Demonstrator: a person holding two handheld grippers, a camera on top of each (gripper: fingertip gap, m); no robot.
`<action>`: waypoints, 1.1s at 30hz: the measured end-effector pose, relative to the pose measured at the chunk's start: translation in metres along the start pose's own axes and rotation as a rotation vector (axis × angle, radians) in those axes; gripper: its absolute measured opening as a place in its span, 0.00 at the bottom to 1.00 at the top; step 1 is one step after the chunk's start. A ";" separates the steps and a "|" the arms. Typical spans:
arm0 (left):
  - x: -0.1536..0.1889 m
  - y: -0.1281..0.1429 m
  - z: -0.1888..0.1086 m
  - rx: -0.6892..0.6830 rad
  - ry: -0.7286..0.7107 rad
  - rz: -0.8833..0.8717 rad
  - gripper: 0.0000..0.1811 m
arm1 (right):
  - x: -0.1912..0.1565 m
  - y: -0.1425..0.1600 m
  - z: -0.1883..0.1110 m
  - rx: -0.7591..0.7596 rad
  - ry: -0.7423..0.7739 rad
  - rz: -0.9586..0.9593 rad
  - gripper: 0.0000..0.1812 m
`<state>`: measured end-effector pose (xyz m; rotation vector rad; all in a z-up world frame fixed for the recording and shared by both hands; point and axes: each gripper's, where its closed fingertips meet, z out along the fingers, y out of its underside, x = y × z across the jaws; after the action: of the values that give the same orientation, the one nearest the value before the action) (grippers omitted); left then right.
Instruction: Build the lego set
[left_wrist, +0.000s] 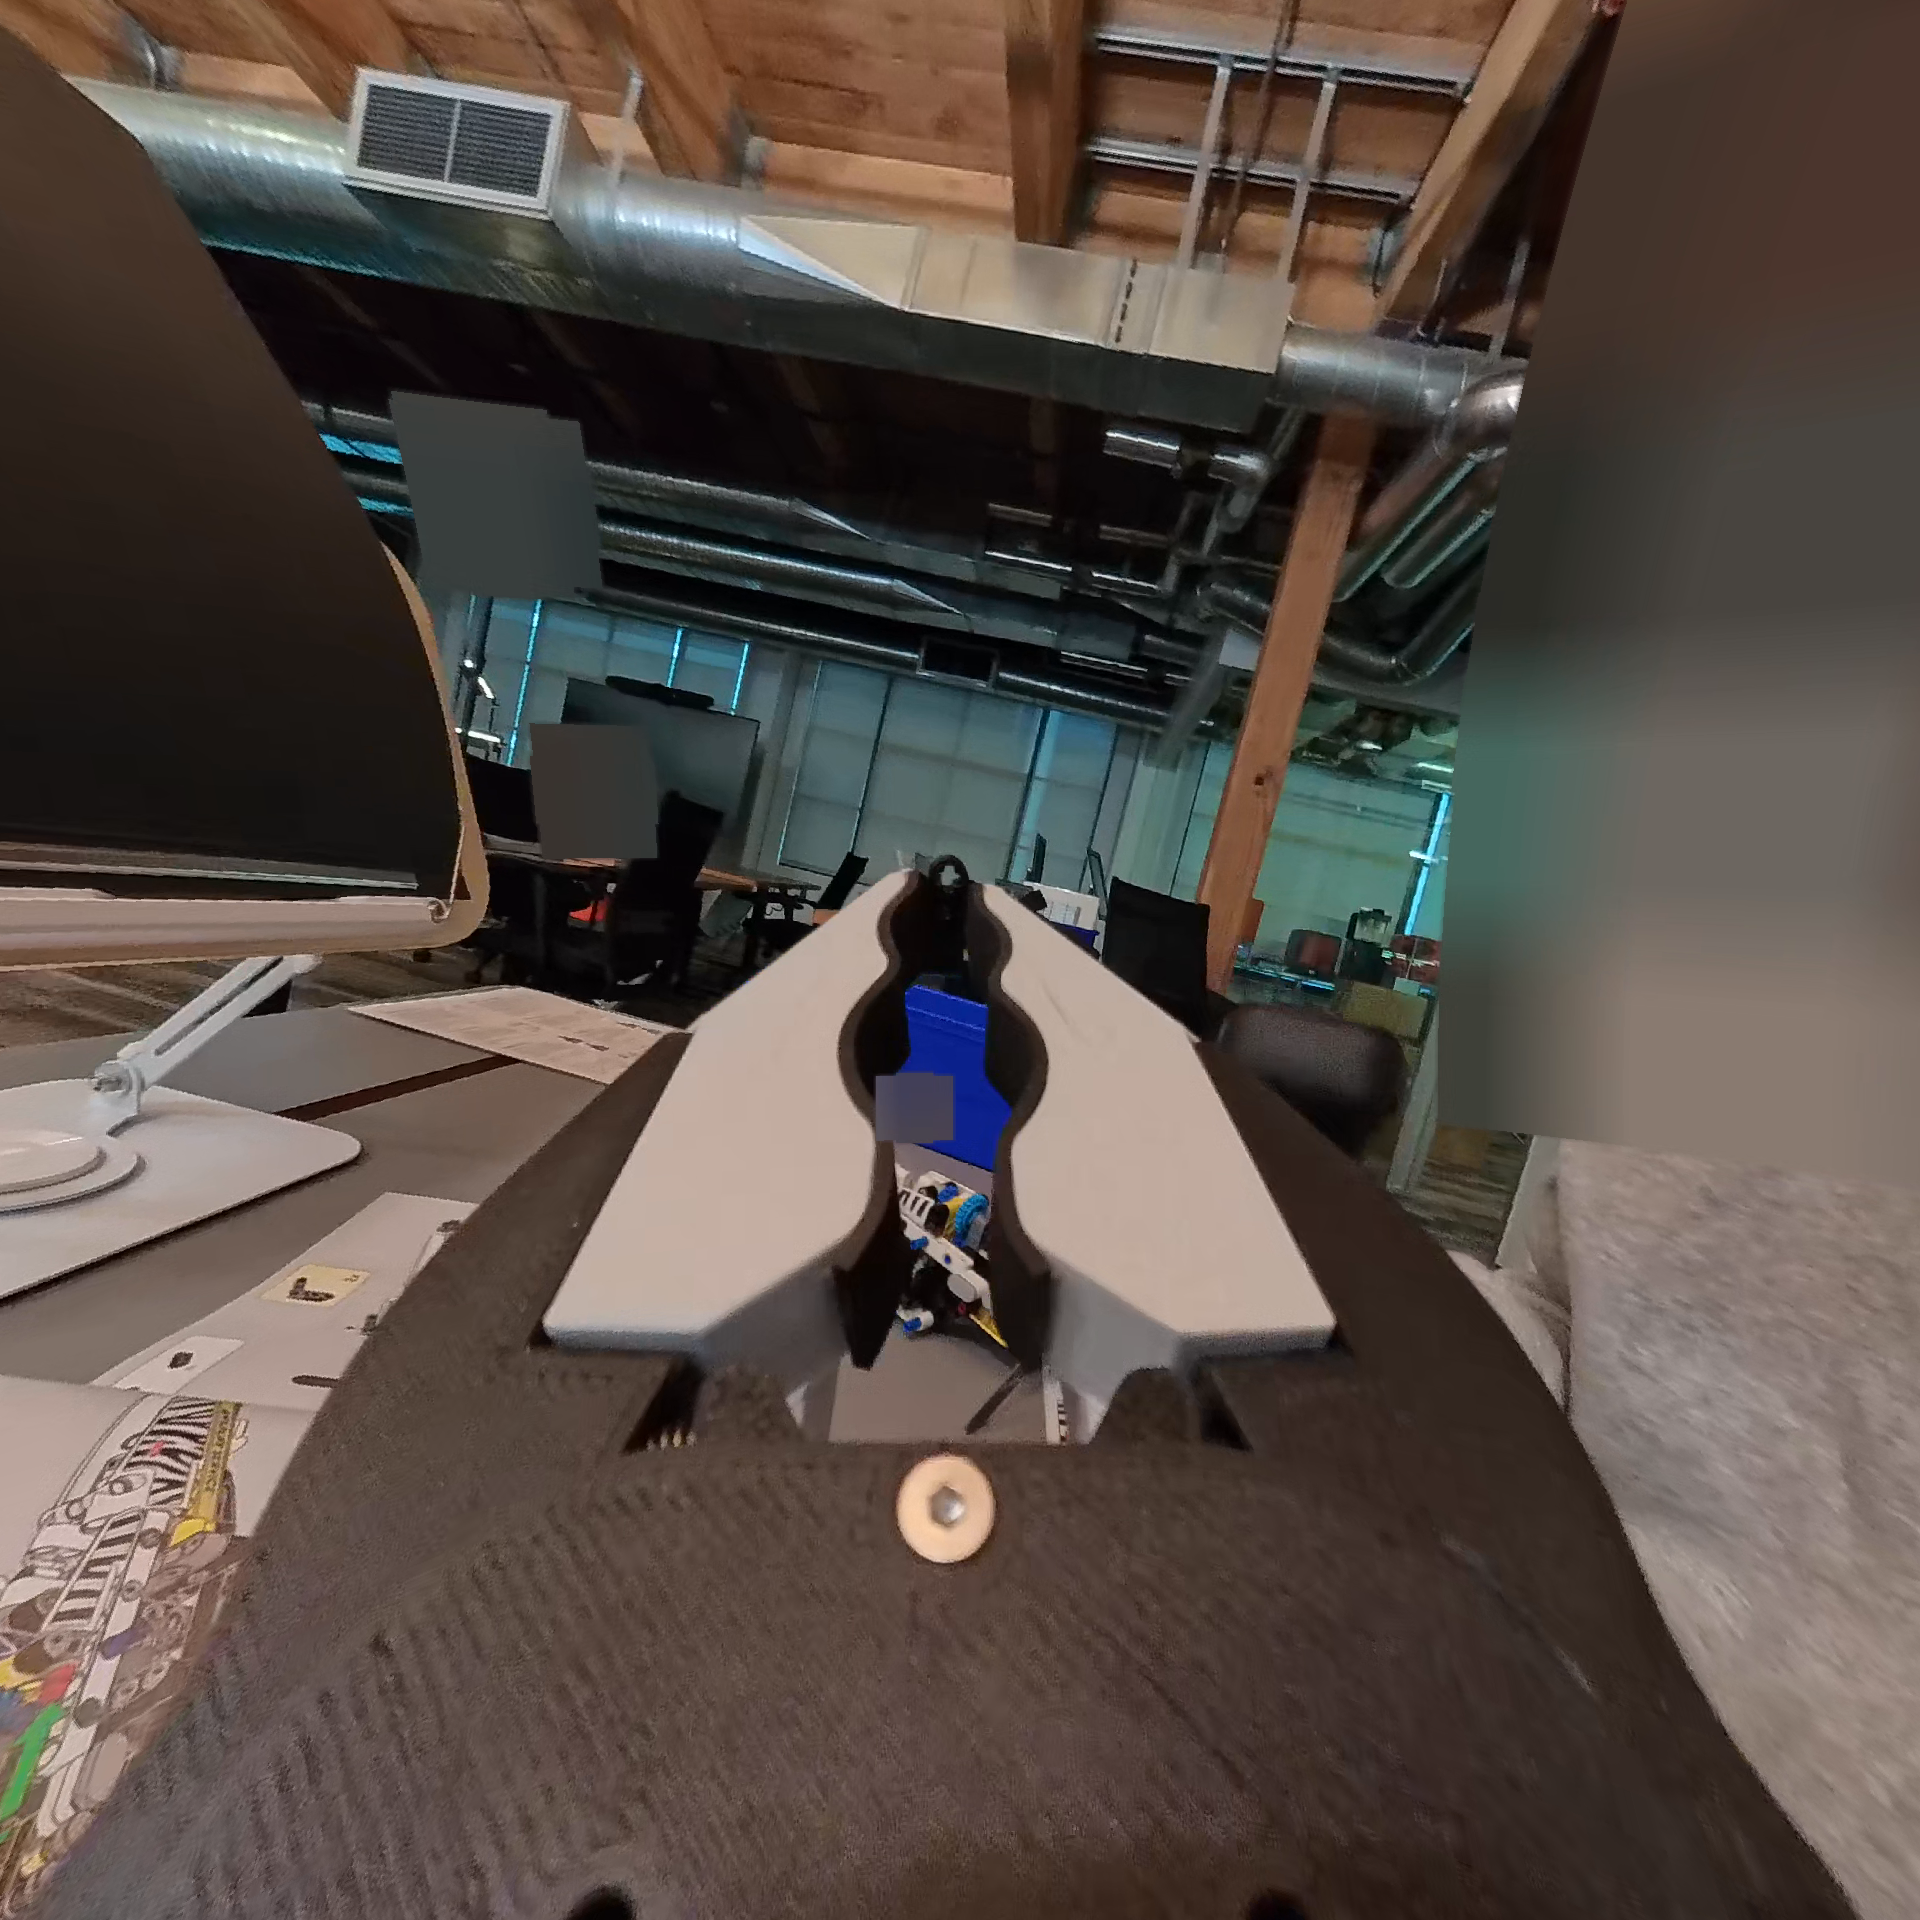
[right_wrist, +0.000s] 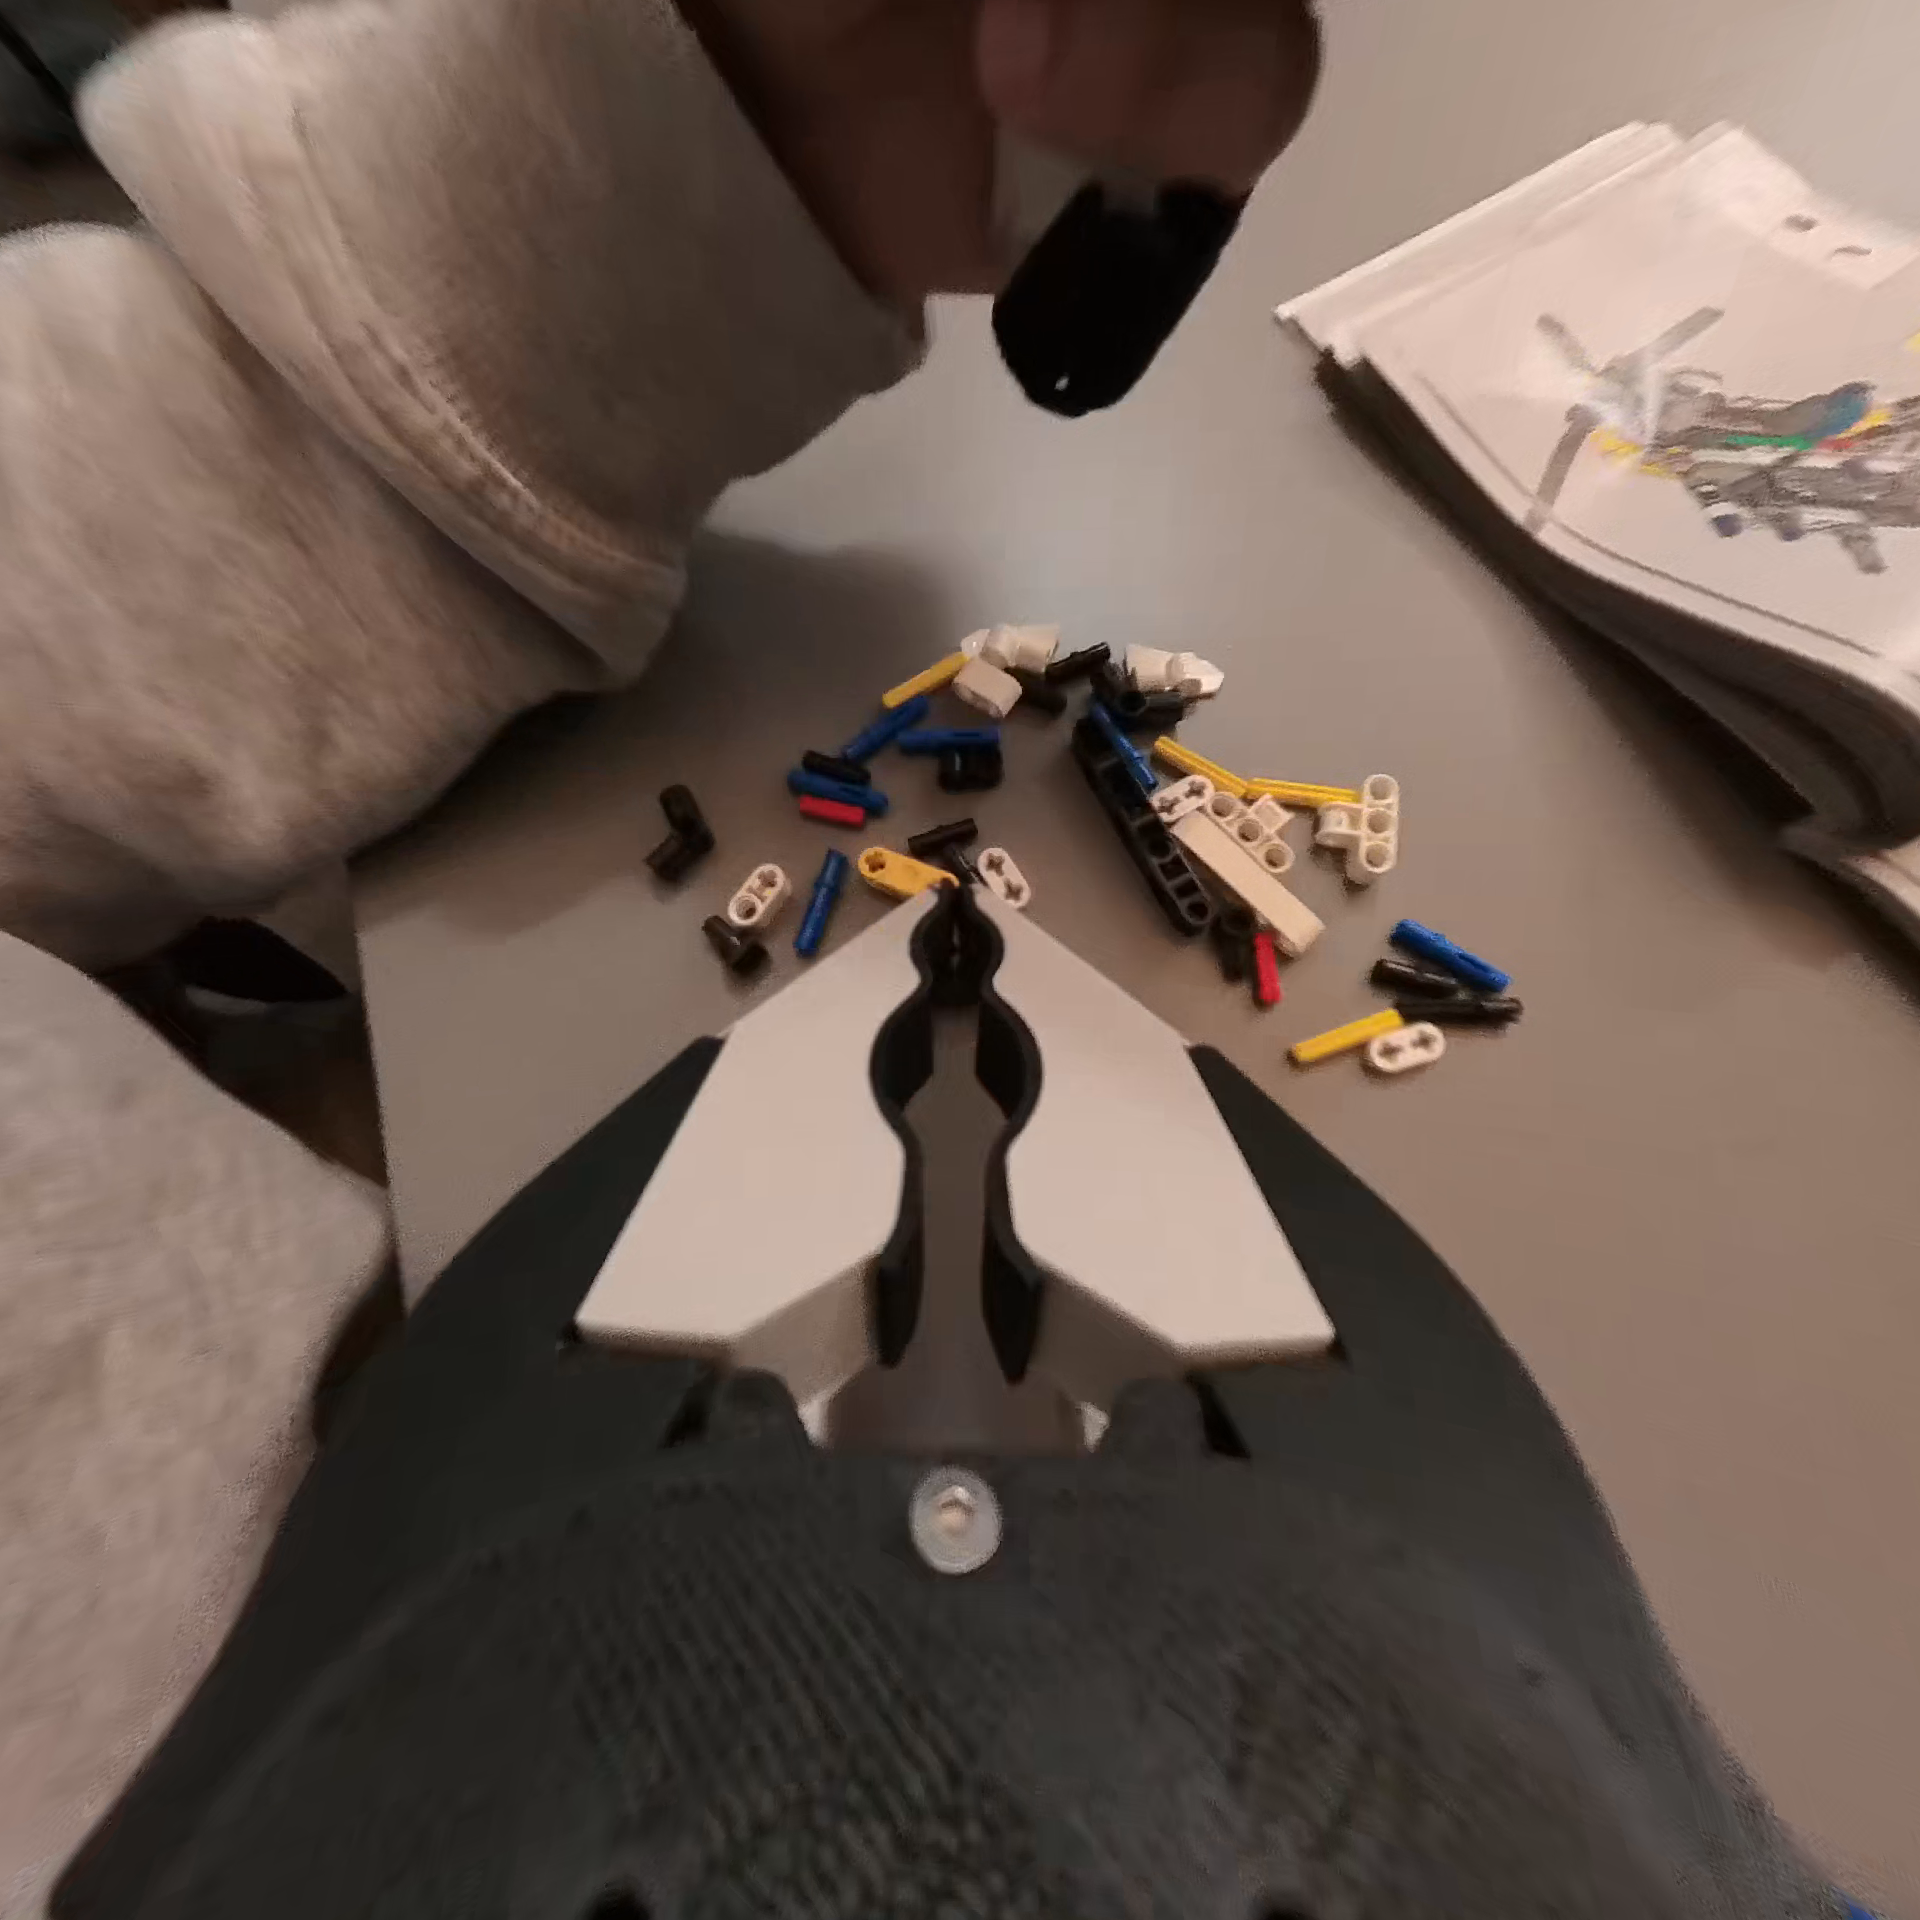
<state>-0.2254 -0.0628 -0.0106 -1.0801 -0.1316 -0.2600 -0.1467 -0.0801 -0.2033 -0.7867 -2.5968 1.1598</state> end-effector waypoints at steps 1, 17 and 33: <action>-0.001 -0.001 0.000 0.001 -0.007 0.002 0.02 | 0.000 0.002 0.006 -0.021 0.002 -0.017 0.00; 0.005 -0.002 0.001 -0.009 0.005 0.033 0.02 | 0.000 0.004 0.020 -0.130 0.008 -0.100 0.02; 0.004 0.000 0.002 -0.021 0.002 0.025 0.02 | 0.006 0.006 0.027 -0.176 0.020 -0.209 0.02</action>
<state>-0.2214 -0.0617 -0.0093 -1.1021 -0.1132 -0.2405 -0.1592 -0.0908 -0.2260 -0.5376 -2.7131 0.8714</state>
